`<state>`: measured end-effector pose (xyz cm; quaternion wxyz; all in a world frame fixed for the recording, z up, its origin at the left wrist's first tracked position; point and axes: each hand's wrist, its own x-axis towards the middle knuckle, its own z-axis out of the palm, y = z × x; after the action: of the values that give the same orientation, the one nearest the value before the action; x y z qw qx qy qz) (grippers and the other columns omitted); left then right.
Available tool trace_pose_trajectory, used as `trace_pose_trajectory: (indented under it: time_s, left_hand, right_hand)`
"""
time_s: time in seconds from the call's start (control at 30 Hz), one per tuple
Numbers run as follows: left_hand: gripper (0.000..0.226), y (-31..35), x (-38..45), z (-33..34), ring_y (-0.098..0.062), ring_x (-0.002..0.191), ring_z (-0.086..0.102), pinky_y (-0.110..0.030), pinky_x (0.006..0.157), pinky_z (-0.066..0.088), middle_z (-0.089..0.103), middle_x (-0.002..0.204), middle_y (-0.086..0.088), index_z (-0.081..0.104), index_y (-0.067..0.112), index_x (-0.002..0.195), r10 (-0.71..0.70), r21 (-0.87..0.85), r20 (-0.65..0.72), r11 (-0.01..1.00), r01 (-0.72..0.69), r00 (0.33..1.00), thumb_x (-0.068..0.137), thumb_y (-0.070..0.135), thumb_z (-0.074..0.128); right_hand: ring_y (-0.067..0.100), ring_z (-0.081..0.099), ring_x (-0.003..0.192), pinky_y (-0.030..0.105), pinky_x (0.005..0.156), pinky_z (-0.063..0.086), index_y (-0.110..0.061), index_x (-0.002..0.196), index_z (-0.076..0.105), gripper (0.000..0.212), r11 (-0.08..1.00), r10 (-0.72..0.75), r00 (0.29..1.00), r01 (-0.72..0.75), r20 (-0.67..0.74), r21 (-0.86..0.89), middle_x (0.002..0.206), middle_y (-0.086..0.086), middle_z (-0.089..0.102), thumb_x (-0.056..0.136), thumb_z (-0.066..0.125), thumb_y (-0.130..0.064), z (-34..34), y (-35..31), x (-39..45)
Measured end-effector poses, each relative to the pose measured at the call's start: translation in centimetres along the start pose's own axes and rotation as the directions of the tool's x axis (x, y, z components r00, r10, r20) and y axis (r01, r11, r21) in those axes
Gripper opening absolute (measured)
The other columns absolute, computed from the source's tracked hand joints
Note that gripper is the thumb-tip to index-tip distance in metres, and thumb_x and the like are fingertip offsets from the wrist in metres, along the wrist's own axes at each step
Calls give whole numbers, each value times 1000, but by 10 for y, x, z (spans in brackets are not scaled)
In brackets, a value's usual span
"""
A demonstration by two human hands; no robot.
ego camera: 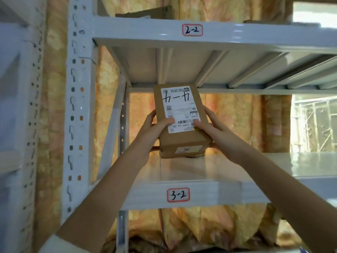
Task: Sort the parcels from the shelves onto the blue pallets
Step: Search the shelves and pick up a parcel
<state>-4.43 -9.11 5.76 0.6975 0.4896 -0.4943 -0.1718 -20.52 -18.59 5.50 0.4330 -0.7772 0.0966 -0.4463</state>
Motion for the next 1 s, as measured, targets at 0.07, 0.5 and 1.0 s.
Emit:
trace_pose_trajectory:
  time_s: [0.07, 0.5, 1.0]
  left_hand:
    - [59, 2, -26, 3, -17, 102, 63, -32, 68, 51, 65, 115, 2, 40, 36, 137, 28, -34, 35, 999, -27, 999, 85, 30, 67]
    - [45, -2, -86, -3, -14, 72, 73, -20, 51, 53, 76, 88, 2, 67, 28, 97, 71, -132, 515, 991, -2, 854, 56, 17, 81]
    - [62, 70, -81, 56, -18, 65, 73, -19, 47, 53, 74, 91, -9, 62, 25, 108, -160, 234, 968, 853, -466, 193, 48, 36, 73]
  right_hand:
    - [14, 67, 101, 30, 79, 54, -57, 135, 34, 68, 999, -39, 999, 38, 9, 21, 121, -5, 62, 76, 67, -47, -2, -5, -27]
    - [22, 62, 113, 37, 78, 56, -29, 134, 46, 94, 997, 77, 953, -78, -292, 6, 112, -4, 69, 52, 77, -63, -30, -26, -144]
    - [8, 73, 66, 19, 55, 57, -22, 100, 58, 39, 890, 385, 863, -441, -328, -114, 76, -4, 76, 65, 61, -39, -32, -81, -264]
